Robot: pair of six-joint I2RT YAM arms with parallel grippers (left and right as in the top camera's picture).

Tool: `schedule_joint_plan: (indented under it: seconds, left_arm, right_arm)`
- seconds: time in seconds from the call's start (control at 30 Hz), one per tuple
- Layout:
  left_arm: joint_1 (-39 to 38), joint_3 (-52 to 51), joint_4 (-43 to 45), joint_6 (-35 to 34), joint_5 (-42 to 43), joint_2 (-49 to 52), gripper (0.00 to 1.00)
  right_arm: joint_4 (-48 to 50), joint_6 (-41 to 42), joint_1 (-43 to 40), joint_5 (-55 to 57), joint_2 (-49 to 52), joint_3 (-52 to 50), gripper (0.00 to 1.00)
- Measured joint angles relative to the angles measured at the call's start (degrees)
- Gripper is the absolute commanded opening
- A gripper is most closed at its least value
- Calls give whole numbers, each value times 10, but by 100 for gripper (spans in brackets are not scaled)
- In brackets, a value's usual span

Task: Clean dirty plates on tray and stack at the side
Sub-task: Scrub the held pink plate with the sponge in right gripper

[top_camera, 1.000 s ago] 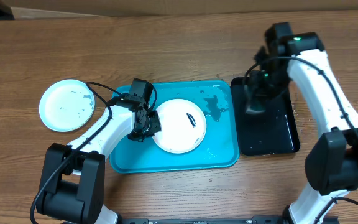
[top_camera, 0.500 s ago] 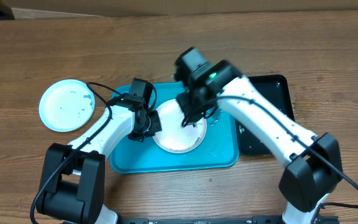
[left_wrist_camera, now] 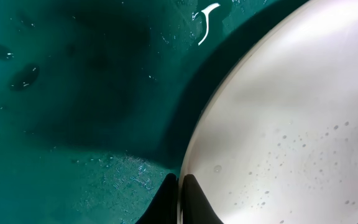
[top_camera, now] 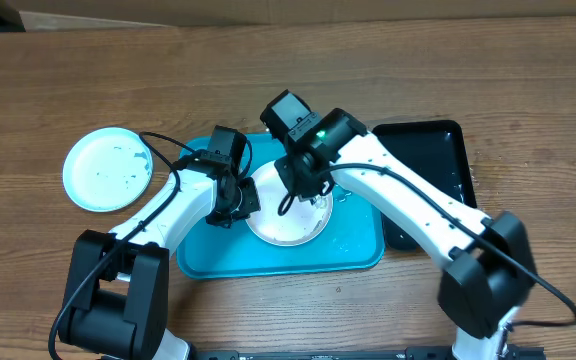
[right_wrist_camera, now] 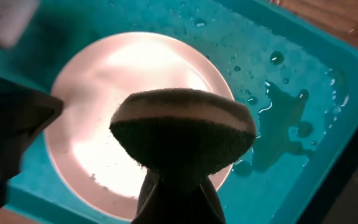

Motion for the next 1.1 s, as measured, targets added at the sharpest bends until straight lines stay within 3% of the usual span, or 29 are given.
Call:
schedule_joint_plan:
  seconds: [0.33, 1.1]
  left_arm:
    - [0, 0, -2, 0, 0, 0, 5]
    - [0, 0, -2, 0, 0, 0, 4]
  right_arm:
    - [18, 12, 0, 2, 88, -4, 4]
    - [61, 14, -25, 2, 114, -24, 4]
